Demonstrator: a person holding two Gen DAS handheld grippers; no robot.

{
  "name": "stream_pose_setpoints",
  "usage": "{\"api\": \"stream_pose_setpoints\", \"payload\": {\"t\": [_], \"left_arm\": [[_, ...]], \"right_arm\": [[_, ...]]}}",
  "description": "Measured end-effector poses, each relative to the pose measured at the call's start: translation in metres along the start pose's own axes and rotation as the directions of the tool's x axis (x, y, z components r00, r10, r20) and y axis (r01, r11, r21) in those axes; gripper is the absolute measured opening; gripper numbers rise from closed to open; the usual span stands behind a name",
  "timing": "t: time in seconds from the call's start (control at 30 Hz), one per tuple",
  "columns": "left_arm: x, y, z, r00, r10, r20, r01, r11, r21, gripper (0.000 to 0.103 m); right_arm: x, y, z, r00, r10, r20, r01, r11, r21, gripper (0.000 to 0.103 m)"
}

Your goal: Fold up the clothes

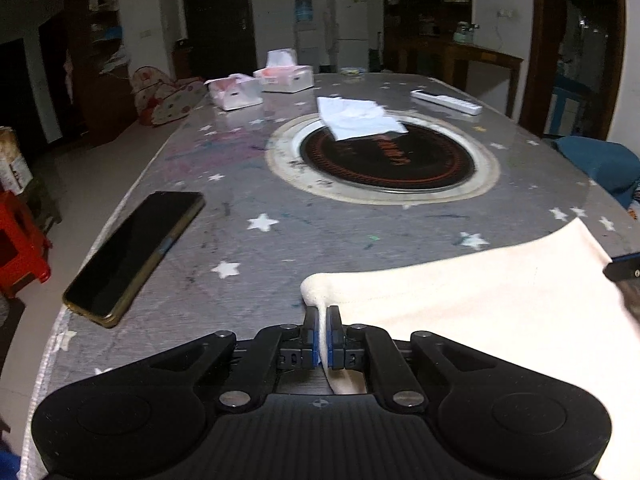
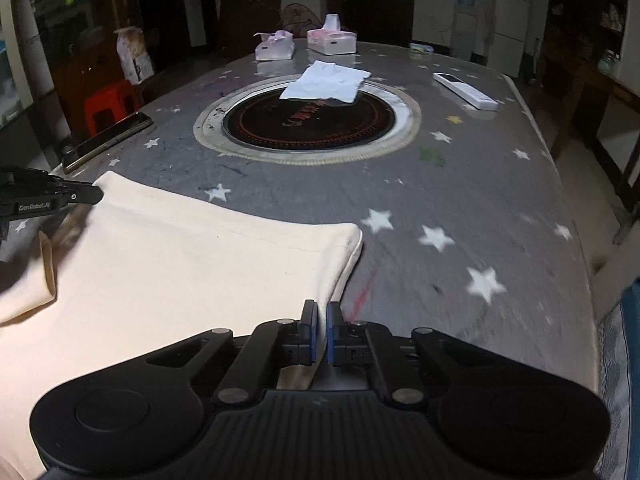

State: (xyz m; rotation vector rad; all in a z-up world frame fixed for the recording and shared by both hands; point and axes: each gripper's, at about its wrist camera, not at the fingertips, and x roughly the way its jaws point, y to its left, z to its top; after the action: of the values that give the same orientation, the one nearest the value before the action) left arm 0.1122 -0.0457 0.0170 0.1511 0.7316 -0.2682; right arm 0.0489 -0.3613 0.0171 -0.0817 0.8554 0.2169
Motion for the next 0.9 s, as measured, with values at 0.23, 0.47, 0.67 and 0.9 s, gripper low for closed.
{"api": "stream_pose_setpoints", "payload": {"t": [0.23,0.47,0.67,0.9], "left_arm": [[-0.030,0.012,-0.004,1.000,-0.003,0.030,0.004,1.000,-0.031,0.012],[-0.078,-0.016,-0.033,0.993,-0.107,0.046,0.104,0.993,0.050,0.018],[-0.098,-0.037,-0.059,0.991,-0.124,0.057,0.119,0.989,0.086,0.038],[-0.102,-0.058,-0.076,0.989,-0.139,0.042,0.133,0.982,0.134,0.038]], "right_arm": [[-0.015,0.013,0.000,1.000,0.009,0.026,-0.008,0.999,-0.047,0.012],[-0.052,0.039,-0.027,0.995,0.094,0.035,-0.091,0.992,-0.085,0.030],[-0.080,0.064,-0.057,0.986,0.165,0.030,-0.160,0.980,-0.122,0.039],[-0.091,0.071,-0.083,0.984,0.176,0.021,-0.173,0.979,-0.104,0.044]]}}
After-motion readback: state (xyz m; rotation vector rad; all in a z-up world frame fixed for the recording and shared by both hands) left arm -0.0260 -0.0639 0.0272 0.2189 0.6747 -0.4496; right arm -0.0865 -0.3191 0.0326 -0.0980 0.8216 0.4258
